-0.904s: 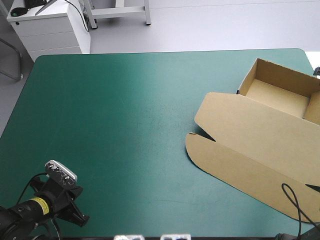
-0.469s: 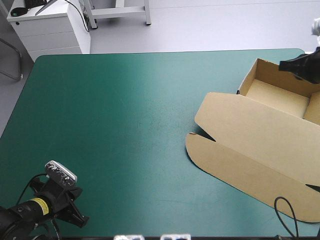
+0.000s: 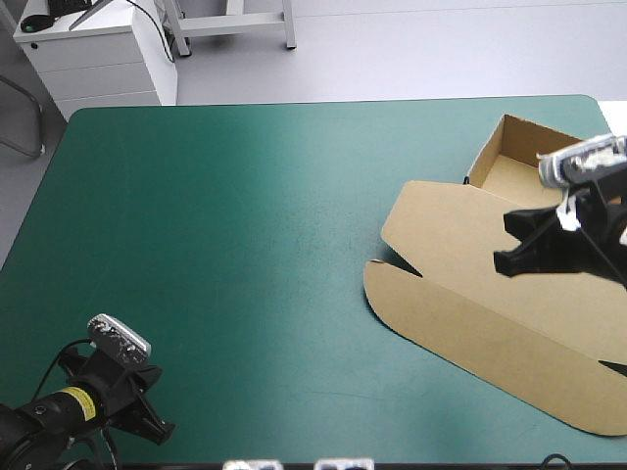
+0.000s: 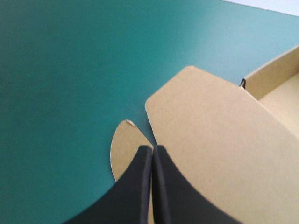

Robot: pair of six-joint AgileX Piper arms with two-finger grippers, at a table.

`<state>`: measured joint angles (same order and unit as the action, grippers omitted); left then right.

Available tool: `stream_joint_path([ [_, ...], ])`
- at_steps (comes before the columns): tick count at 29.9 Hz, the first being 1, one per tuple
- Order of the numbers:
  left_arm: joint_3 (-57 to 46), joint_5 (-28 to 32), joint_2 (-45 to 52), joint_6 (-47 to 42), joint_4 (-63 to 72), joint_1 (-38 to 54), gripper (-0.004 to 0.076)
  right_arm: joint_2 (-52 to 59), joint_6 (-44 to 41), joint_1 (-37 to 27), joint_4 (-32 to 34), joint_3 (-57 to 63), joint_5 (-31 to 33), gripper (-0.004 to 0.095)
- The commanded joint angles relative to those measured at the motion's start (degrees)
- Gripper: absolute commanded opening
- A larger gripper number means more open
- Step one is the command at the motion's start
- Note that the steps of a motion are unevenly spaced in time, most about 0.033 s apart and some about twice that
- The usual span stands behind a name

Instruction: Fold the box

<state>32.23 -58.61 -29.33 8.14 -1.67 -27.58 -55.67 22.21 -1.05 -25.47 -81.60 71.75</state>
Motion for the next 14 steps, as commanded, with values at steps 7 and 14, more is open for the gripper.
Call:
stream_joint_path([
  [7, 1.33, 3.54, -0.38, -0.68, 0.49, -0.12, -0.0008, 20.21, -0.84, 0.28, 4.54, 20.24, -5.95, -0.0012],
  [14, 1.33, 3.81, 0.11, -0.68, 4.38, -0.12, -0.0008, 31.41, -1.91, 0.28, 9.4, 34.42, -9.26, -0.0012],
])
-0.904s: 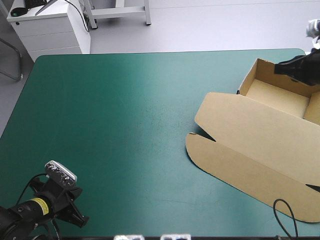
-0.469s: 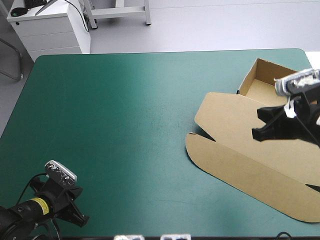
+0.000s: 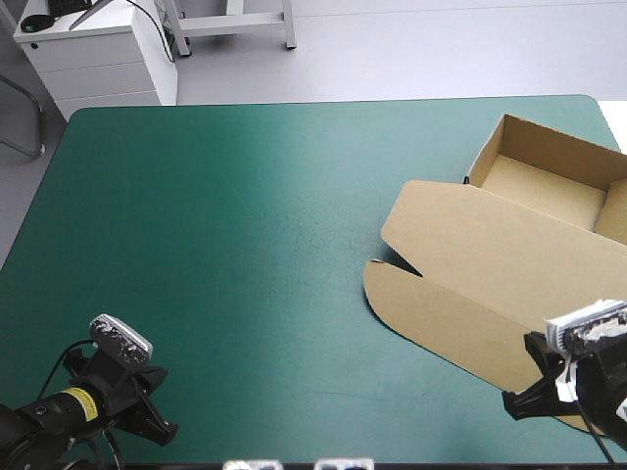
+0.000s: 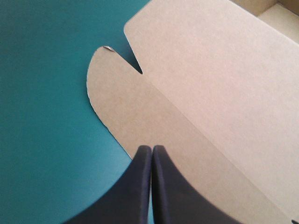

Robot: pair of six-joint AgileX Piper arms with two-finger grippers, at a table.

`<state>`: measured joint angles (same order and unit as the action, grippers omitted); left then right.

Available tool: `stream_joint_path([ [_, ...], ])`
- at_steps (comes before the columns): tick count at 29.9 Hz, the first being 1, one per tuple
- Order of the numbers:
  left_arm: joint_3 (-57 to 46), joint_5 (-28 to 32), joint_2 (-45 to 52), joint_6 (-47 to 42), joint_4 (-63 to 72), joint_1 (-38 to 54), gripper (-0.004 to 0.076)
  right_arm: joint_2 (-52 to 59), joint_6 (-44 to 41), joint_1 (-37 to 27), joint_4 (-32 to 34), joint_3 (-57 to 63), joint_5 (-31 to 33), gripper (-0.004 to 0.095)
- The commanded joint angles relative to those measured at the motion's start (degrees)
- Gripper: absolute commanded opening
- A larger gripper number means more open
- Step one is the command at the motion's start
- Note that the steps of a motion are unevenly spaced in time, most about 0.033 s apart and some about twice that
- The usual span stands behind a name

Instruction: Fold the box

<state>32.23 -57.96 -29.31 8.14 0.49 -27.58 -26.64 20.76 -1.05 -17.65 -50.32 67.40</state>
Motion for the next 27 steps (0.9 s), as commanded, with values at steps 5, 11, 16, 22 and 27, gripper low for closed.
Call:
stream_joint_path([
  [5, 1.33, 5.16, 1.83, -0.26, 2.22, -0.12, -0.0008, 7.48, -1.2, 0.28, 2.93, 10.79, -5.88, -0.0012],
  [11, 1.33, 5.44, 2.99, -0.26, 2.59, -0.12, -0.0008, 11.24, -1.29, 0.28, 2.93, 15.39, -7.85, -0.0012],
  [16, 1.33, 3.52, 3.36, -0.26, 3.07, -0.12, -0.0008, 12.57, -1.59, 0.28, 3.19, 16.32, -7.75, -0.0013],
  [22, -1.17, 3.35, 3.36, 0.03, 3.07, -0.12, -0.0008, 12.77, -2.29, 0.28, 4.75, 16.32, -7.64, -0.0013],
  [27, -2.14, 3.54, 3.46, 0.13, 3.07, -0.12, -0.0008, 12.77, -2.53, 0.28, 4.75, 16.57, -7.64, -0.0014],
])
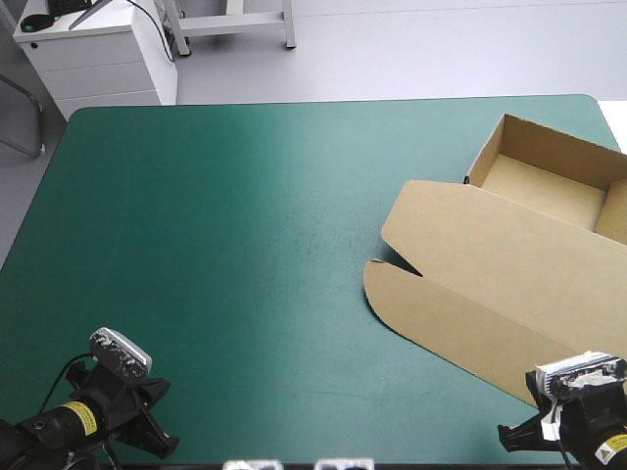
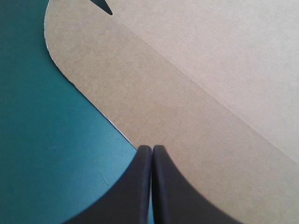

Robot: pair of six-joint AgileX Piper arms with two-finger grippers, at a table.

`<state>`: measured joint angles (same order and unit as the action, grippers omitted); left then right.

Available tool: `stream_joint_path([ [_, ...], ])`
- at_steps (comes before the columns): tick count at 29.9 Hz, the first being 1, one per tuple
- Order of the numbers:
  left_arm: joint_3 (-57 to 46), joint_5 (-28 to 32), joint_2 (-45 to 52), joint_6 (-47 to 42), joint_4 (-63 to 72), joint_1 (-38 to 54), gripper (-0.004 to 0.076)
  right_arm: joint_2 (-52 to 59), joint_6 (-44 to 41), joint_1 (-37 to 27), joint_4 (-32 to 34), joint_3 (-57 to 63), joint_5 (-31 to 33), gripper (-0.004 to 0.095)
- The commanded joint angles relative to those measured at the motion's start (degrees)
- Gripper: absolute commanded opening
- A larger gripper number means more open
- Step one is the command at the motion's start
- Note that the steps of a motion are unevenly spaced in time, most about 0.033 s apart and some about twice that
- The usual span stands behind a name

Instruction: Fold the box

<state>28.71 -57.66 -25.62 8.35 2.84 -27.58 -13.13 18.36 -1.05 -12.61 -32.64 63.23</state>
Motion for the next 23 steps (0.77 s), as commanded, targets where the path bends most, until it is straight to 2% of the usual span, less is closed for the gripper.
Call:
stream_joint_path([
  [1, 1.38, 3.24, -0.23, -0.09, 0.72, -0.12, -0.0008, -0.74, -0.12, 0.28, -0.3, -0.72, -3.46, -0.0014],
  [6, 1.38, 3.24, -0.23, -0.09, 0.72, -0.12, -0.0008, -0.74, -0.47, 0.28, -0.3, 3.84, -4.49, -0.0014],
  [23, 1.38, 2.36, -0.23, -0.31, 0.9, -0.12, -0.0008, -0.74, -1.14, 0.28, -0.11, 3.65, -4.31, -0.0014],
])
